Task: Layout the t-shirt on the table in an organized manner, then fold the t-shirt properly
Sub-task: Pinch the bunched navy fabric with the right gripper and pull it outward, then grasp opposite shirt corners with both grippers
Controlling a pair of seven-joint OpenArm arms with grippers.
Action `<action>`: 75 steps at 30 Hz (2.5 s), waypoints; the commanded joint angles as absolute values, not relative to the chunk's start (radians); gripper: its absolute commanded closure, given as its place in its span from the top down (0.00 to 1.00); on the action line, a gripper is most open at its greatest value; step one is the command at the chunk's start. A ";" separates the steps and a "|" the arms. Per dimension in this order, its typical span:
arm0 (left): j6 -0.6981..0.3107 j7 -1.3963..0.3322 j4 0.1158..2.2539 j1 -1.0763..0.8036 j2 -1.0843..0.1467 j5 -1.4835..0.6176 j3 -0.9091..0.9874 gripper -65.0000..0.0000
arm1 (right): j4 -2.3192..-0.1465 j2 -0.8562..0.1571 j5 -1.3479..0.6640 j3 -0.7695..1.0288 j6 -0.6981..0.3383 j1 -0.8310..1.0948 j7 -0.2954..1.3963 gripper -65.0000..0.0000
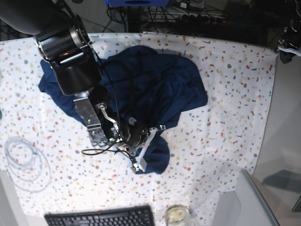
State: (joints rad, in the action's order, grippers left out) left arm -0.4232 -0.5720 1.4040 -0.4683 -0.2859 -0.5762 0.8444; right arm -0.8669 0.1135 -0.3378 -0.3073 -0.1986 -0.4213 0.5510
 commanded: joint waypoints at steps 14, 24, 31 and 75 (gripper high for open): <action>-0.427 -0.552 1.422 -0.475 -0.306 -0.587 0.851 0.00 | -1.033 0.051 -0.351 -0.314 0.070 -0.437 0.503 0.21; -0.427 -0.552 1.543 -0.467 -0.306 -0.587 0.607 0.02 | -1.650 -0.119 -0.351 -0.437 0.068 -0.064 0.642 0.45; -0.427 -0.550 1.481 -0.314 -0.305 -0.588 0.438 0.81 | -1.664 -0.203 -0.351 -0.311 0.068 0.064 0.642 0.45; -0.518 -0.361 0.843 0.097 -0.219 -0.591 0.018 0.59 | -1.679 -0.242 -0.351 -0.197 0.068 0.216 0.639 0.45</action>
